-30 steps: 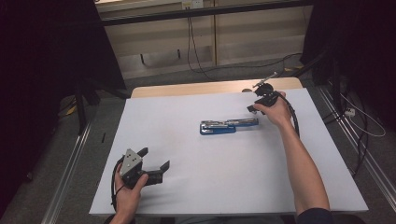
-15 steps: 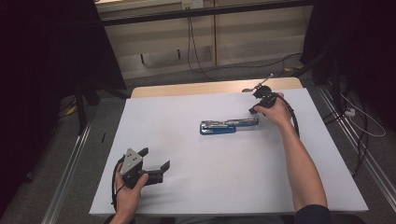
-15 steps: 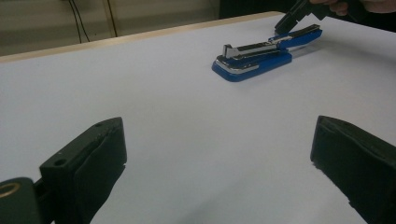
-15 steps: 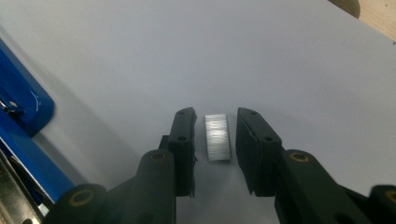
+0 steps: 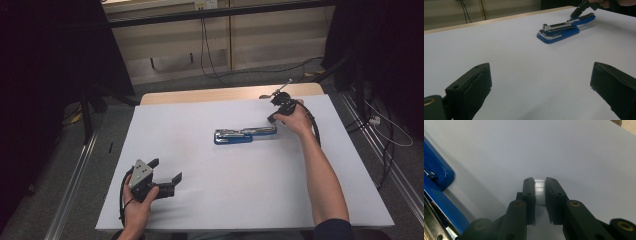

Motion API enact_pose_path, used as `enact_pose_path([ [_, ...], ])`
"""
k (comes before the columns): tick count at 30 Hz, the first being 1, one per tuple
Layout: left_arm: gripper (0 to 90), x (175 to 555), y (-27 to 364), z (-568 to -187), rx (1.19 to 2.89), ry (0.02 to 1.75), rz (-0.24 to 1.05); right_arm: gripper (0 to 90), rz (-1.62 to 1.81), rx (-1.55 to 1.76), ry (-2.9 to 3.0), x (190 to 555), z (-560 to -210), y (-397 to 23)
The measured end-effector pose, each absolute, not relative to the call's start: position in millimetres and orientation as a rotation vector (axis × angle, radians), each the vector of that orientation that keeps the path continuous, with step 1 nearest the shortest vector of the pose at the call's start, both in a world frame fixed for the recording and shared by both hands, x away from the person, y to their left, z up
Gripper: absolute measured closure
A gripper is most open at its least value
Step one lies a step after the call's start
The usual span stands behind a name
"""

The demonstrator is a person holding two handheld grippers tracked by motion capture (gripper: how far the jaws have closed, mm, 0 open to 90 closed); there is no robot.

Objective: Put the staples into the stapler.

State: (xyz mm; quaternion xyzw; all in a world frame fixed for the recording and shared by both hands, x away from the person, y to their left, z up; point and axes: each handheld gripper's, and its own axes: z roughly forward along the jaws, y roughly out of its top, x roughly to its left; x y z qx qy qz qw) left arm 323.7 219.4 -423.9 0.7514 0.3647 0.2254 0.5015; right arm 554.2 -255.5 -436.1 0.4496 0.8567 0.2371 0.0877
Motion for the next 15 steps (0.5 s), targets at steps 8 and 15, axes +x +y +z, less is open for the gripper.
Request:
enact_pose_path([
  [8, 3.8, 323.8, 219.5, -423.9, 1.819, 0.881, 0.545, 79.2, 0.687, 1.346, 2.55, 551.9, -434.9, -254.2],
  [15, 3.8, 323.9, 220.0, -423.9, 1.816, 0.883, 0.544, 79.2, 0.708, 1.343, 2.54, 549.7, -434.1, -251.6],
])
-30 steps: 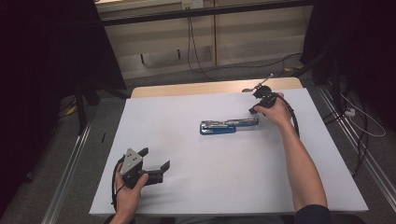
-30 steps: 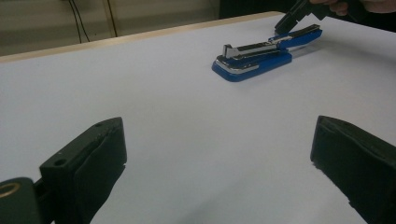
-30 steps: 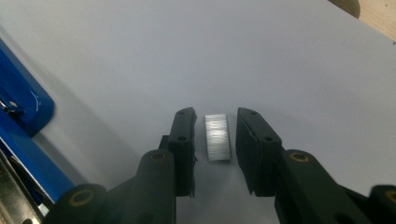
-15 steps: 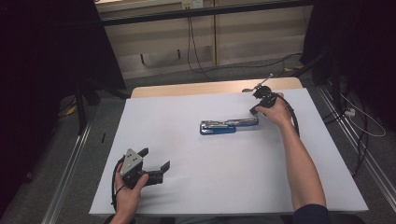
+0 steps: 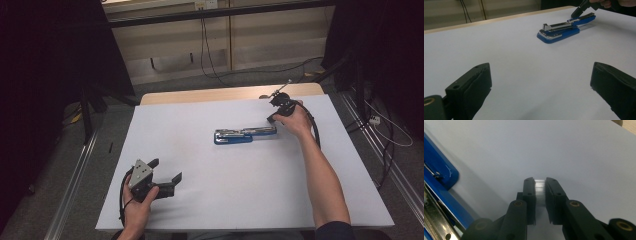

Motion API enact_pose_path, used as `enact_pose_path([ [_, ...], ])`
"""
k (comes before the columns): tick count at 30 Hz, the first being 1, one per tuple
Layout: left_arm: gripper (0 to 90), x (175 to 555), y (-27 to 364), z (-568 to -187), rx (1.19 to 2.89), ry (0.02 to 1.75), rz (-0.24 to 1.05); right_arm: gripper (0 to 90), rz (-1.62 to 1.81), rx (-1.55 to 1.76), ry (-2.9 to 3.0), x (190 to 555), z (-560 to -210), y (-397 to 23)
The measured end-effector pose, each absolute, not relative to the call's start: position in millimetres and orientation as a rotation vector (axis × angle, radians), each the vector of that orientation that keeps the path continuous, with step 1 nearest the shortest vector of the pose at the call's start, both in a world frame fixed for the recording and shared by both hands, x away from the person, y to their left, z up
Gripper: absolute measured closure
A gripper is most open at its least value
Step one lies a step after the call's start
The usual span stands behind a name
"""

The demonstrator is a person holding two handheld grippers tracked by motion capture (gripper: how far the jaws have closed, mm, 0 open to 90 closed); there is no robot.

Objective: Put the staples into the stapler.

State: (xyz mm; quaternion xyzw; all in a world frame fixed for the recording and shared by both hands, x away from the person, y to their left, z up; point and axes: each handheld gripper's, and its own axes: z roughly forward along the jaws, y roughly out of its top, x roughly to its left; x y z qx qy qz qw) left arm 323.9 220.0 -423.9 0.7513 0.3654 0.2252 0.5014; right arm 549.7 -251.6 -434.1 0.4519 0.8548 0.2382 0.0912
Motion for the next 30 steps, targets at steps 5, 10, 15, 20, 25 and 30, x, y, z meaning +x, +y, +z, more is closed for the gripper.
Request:
enact_pose_path([
  [5, 3.8, 324, 220, -424, 1.809, 0.885, 0.544, 79.2, 0.744, 1.342, 2.525, 547, -431, -253],
  [10, 3.8, 323, 220, -424, 1.813, 0.883, 0.543, 79.2, 0.772, 1.34, 2.511, 543, -428, -259],
  [15, 3.8, 324, 220, -423, 1.815, 0.885, 0.548, 79.2, 0.809, 1.339, 2.493, 540, -424, -262],
  [20, 4.1, 324, 221, -424, 1.806, 0.894, 0.551, 79.2, 0.838, 1.304, 2.489, 538, -419, -260],
  [25, 4.0, 323, 223, -424, 1.804, 0.897, 0.55, 79.2, 0.862, 1.269, 2.489, 535, -414, -254],
  [30, 4.0, 323, 222, -423, 1.806, 0.892, 0.549, 79.2, 0.886, 1.214, 2.502, 530, -409, -245],
])
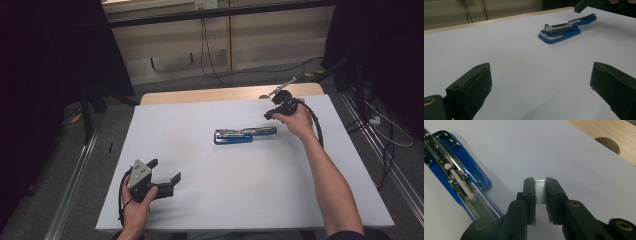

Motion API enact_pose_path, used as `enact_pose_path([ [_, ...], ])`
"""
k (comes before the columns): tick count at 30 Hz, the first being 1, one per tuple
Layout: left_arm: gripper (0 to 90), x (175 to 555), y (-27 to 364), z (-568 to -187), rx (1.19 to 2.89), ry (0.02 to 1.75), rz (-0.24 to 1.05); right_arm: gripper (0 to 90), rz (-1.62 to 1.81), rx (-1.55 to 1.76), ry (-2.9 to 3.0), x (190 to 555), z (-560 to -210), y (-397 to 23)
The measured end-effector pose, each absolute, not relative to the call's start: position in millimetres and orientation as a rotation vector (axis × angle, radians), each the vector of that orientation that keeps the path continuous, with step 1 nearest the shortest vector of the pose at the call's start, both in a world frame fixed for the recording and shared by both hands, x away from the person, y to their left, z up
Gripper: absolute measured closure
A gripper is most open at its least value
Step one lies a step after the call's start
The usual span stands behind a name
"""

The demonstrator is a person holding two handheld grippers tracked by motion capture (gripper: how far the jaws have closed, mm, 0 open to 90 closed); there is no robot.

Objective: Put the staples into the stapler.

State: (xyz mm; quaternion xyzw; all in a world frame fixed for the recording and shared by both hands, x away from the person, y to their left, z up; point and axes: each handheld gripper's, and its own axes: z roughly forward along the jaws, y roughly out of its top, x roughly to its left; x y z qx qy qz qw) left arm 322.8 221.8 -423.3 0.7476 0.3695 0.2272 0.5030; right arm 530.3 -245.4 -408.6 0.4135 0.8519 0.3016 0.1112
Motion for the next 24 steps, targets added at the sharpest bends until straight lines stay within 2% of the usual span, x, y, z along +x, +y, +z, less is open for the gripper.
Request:
enact_pose_path([
  [24, 4.0, 323, 222, -423, 1.798, 0.897, 0.545, 79.3, 1.025, 1.064, 2.529, 514, -388, -217],
])
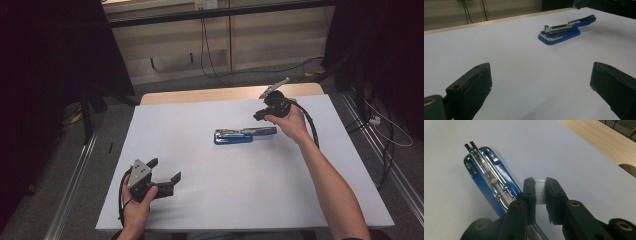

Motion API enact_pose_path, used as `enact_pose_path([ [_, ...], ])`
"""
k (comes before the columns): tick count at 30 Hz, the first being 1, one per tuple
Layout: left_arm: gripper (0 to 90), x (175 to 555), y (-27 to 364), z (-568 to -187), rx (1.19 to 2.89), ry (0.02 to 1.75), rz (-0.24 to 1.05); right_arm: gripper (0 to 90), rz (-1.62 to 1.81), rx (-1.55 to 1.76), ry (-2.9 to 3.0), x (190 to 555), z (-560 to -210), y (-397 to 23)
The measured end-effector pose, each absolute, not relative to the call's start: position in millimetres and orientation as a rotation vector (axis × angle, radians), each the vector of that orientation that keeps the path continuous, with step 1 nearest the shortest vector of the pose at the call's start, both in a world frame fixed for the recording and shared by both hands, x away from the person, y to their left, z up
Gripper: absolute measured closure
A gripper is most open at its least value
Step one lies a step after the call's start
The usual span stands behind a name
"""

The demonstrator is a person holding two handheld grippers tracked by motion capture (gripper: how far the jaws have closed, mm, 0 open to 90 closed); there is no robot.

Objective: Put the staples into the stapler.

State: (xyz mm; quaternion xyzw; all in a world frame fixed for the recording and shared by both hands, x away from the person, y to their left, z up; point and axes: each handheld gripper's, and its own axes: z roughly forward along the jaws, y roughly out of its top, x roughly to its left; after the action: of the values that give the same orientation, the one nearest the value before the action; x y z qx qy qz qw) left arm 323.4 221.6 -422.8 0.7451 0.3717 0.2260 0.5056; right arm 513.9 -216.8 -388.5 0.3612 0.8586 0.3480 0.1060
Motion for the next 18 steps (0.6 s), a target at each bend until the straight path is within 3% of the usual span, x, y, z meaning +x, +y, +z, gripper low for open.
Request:
enact_pose_path([
  [18, 4.0, 324, 222, -423, 1.801, 0.894, 0.542, 79.3, 1.085, 0.963, 2.572, 506, -385, -198],
])
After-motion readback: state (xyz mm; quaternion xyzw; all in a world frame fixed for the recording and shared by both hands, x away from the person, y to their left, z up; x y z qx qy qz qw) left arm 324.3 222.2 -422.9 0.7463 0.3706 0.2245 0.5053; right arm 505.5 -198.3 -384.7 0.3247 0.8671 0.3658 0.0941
